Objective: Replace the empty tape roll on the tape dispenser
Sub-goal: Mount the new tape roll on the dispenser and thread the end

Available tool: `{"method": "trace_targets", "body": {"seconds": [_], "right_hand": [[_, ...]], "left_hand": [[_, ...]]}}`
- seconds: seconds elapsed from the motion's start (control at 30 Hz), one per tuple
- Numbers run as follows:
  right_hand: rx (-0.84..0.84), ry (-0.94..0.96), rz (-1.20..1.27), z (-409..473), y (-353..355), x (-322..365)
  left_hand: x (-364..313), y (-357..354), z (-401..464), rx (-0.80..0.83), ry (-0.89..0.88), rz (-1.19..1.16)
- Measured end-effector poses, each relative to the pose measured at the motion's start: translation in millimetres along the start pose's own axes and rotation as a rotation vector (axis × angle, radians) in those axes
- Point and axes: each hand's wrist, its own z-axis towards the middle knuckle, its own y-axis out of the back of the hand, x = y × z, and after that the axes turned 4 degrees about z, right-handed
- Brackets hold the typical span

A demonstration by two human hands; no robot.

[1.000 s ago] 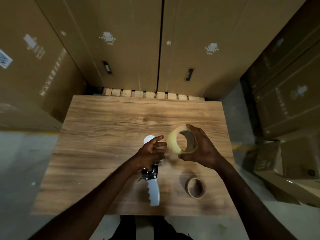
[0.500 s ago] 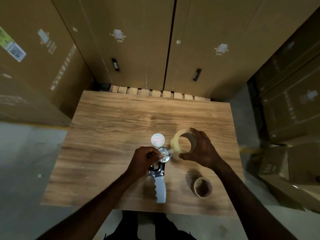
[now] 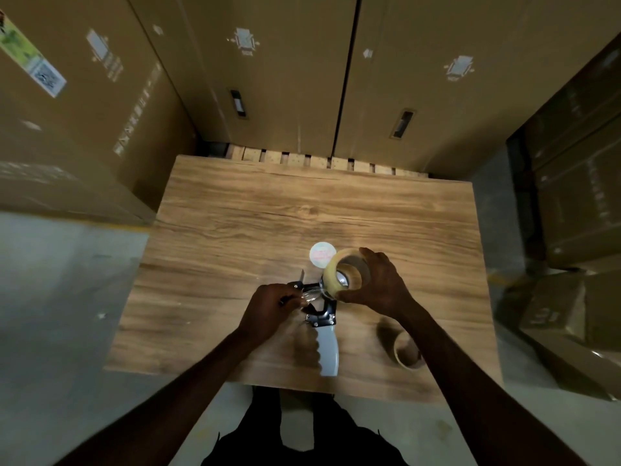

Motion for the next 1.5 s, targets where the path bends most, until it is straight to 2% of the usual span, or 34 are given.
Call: {"method": "trace_targets", "body": {"seconds": [0.27, 0.4, 0.5, 0.8, 1.0, 1.2, 1.37, 1.5], "right_hand": [[0.024, 0.051, -0.108, 2, -11, 8], [0.02, 0.027, -0.194, 24, -38, -28], [0.023, 0.047, -0.225, 26, -44, -29], [0.025, 0.111, -0.159, 19, -40, -5], [0.047, 0.053, -0.199, 29, -49, -21], [0.036, 0.059, -0.174, 35, -51, -29], [0.031, 0.094, -0.163, 35, -50, -27], [0.036, 0.099, -0.153, 36, -49, -25]], "left_hand": [[15, 4, -4, 0.021, -0.026, 0.138], [24, 4, -7, 0.012, -0.093, 0.289], [31, 4, -10, -0.004, -0.115, 0.323], [39, 7, -10, 0.059, 0.004, 0.12], [45, 3, -14, 0.047, 0.016, 0.05], [42, -2, -19, 0.05, 0.121, 0.03], [37, -6, -26, 0.051, 0.324, -0.279], [36, -5, -29, 0.045, 0.312, -0.33]]}}
